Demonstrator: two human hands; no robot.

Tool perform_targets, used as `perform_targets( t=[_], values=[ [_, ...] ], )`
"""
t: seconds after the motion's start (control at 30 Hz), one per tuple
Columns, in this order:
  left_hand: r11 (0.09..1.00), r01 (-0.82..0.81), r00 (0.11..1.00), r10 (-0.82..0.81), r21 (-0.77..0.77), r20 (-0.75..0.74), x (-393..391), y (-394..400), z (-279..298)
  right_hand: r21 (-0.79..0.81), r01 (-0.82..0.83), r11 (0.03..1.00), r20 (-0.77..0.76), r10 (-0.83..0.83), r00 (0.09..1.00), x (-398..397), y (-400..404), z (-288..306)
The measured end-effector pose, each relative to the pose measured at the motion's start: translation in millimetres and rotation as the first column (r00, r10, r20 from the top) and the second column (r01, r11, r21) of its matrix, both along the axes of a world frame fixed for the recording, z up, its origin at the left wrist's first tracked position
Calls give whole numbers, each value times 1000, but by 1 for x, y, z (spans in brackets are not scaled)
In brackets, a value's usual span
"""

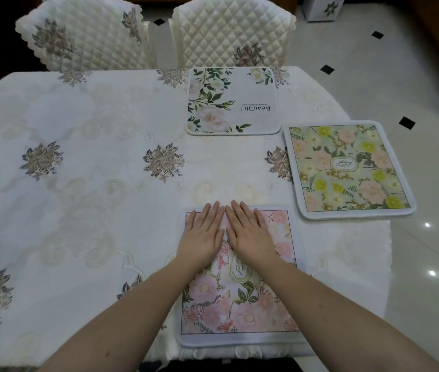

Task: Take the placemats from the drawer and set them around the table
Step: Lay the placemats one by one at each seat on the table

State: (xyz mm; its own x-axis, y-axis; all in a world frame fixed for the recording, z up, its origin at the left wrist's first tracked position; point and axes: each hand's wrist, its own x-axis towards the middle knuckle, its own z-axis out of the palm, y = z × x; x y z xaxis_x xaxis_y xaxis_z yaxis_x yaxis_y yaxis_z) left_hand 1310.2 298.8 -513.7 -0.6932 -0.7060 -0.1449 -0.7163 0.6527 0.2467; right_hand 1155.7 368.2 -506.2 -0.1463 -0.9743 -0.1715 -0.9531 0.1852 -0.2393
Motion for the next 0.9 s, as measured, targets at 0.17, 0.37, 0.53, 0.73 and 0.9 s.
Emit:
perform_targets(
  t=[0.17,0.37,0.53,0.73,0.9],
  values=[
    [1000,6,1000,-6,-24,-7,-1,0,-1,7,16,1000,-1,-16,1000,-2,1,0],
    [1000,4,1000,-4,-27,-15,0,-1,-2,5,60,998,-8,-60,998,-7,3,-1],
    [998,35,999,-35,-46,3,8,-6,-3,-36,139,990,-40,-140,989,-28,16,-1],
    [998,-40,999,41,-57,21,33,-14,-2,-6,184,983,-50,-184,982,-53,31,0],
    [998,-46,998,49,-48,43,46,-17,-1,2,218,976,-38,-217,975,-63,43,4]
  ],
)
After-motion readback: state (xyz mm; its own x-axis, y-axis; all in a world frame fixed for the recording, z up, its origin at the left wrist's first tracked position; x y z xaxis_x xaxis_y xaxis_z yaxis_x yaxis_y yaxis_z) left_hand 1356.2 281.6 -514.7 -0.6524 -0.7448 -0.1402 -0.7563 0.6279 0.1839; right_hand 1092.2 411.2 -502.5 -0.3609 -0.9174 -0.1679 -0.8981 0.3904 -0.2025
